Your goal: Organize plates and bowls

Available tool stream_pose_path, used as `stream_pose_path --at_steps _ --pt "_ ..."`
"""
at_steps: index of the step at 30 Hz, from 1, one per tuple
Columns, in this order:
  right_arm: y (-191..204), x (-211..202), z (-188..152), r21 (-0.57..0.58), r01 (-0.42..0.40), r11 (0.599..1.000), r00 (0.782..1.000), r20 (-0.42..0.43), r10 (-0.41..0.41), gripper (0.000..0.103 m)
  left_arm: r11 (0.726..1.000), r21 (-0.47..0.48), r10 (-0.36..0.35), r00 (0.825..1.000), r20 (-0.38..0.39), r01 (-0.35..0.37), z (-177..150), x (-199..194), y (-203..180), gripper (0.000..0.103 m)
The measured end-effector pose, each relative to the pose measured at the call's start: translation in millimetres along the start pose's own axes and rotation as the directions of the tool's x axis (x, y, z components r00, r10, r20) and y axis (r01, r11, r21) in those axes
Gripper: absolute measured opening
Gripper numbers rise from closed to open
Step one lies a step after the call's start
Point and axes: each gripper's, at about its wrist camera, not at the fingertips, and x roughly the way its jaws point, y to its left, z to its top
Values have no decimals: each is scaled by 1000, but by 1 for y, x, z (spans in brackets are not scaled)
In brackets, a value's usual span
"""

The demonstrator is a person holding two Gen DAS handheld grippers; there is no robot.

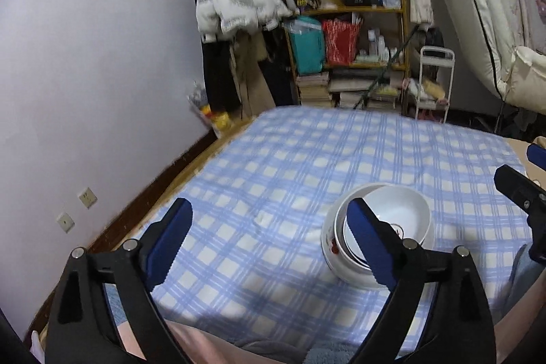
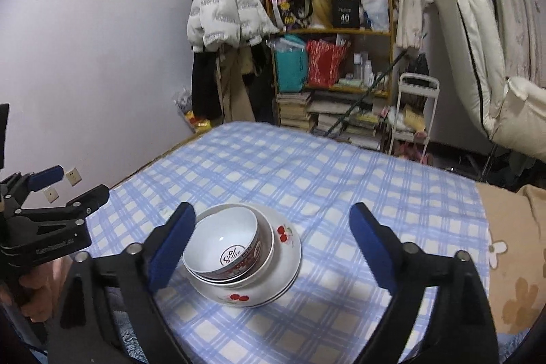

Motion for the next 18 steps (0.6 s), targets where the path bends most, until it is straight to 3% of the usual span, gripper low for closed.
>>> stream_pose_path --at_steps 7,18 --pt "5 -9 -7 -32 42 999 998 52 -40 103 1000 -1 24 995 98 -24 -5 -21 1 99" --pt "0 -13 -9 -7 43 999 996 76 -43 103 998 -40 50 993 110 -46 -7 -23 11 100"
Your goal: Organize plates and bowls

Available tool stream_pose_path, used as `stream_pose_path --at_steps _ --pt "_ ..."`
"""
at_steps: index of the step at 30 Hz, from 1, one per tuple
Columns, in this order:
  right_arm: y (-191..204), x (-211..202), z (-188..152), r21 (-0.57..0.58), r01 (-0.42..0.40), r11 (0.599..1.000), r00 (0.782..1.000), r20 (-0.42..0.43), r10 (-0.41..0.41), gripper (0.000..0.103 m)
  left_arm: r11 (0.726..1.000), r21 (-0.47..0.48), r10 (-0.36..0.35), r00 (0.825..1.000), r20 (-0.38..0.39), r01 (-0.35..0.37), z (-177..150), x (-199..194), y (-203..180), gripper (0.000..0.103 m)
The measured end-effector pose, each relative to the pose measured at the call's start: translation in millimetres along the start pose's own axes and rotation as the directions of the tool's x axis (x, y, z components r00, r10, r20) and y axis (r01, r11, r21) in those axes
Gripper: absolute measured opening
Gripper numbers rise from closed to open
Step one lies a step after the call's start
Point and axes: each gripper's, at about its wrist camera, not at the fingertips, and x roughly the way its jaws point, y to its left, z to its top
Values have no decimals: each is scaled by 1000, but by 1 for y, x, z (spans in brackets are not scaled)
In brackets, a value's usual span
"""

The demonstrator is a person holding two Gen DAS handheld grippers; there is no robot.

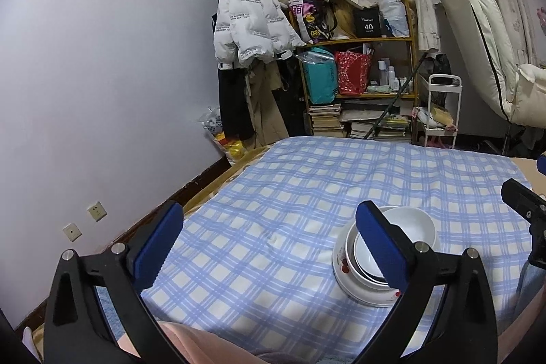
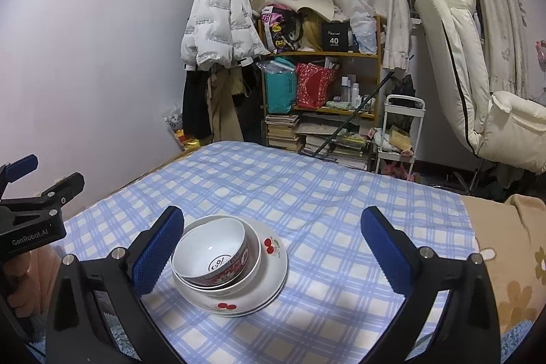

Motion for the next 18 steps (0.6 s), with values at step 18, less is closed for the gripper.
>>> stream_pose_path --at_steps 18 --pt "-6 8 -5 5 11 1000 1000 -24 -11 103 1000 13 5 999 -33 -4 -1 11 -9 100"
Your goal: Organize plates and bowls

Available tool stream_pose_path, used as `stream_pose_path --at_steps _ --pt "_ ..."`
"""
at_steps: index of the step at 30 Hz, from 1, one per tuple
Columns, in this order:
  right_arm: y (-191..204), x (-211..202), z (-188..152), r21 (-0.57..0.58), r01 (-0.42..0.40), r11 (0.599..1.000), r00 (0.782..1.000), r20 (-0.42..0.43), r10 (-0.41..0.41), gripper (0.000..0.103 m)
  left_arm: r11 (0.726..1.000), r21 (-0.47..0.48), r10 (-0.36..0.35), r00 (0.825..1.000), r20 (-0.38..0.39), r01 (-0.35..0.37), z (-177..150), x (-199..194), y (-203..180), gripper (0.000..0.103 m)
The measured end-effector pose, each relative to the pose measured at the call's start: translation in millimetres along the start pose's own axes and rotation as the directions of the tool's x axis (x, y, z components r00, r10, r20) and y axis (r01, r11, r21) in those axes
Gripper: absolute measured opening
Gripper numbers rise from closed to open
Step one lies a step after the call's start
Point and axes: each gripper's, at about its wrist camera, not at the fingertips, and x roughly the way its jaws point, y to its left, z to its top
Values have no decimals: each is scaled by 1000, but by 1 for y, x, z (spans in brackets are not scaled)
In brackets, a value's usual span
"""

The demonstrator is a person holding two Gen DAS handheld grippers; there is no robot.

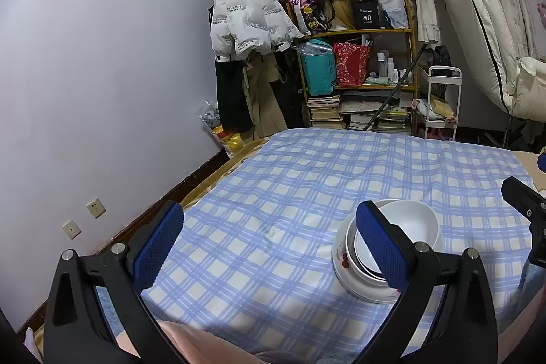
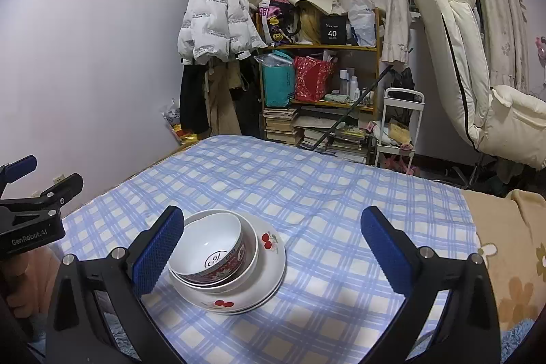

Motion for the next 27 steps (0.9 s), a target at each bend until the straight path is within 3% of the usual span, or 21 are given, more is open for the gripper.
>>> stream_pose_path --at_steps 27 --pt "-3 1 0 1 4 1000 1000 -4 -4 103 1000 8 -7 1000 -3 7 0 1 2 100"
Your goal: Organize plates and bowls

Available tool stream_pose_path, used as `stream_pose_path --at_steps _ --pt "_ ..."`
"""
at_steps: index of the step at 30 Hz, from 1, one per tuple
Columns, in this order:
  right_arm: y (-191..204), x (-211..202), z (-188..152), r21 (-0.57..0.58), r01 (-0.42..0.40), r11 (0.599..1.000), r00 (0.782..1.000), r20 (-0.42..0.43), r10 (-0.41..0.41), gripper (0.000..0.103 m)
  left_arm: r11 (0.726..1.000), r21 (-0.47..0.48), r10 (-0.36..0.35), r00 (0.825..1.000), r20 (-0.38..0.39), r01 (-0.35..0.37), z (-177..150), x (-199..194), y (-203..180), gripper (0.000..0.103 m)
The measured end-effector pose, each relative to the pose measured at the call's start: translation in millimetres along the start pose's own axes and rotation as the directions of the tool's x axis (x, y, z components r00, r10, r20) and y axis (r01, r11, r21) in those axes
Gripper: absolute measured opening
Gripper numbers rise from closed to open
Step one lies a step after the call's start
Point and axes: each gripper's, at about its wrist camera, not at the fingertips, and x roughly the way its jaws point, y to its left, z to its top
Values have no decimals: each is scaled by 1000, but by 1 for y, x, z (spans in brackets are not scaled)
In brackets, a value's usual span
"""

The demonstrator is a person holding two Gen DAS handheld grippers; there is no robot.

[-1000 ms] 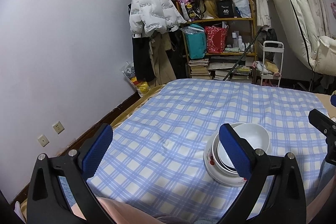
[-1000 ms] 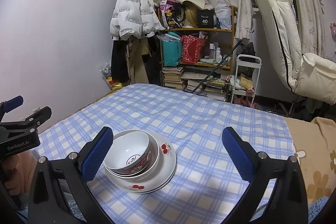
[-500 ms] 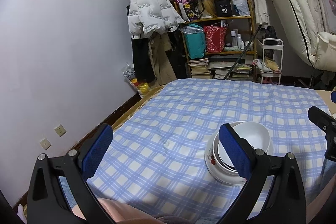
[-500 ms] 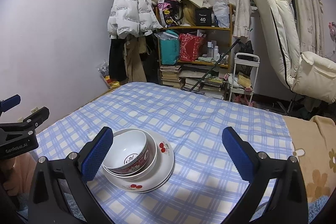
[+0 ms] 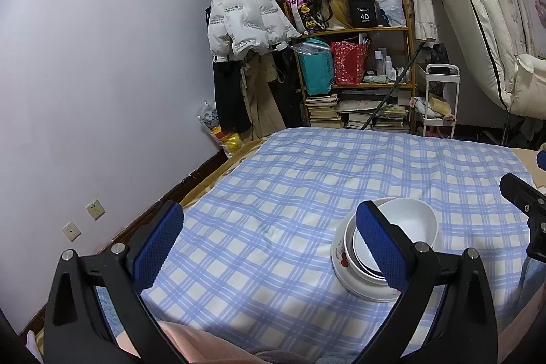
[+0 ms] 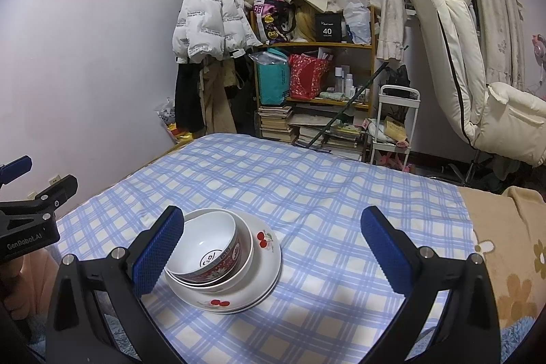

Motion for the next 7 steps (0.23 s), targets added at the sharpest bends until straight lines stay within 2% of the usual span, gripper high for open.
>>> stream_pose_path --at_steps 7 --pt "-1 0 0 1 1 1000 1000 0 -1 103 1000 5 3 1000 3 -3 0 -1 -1 100"
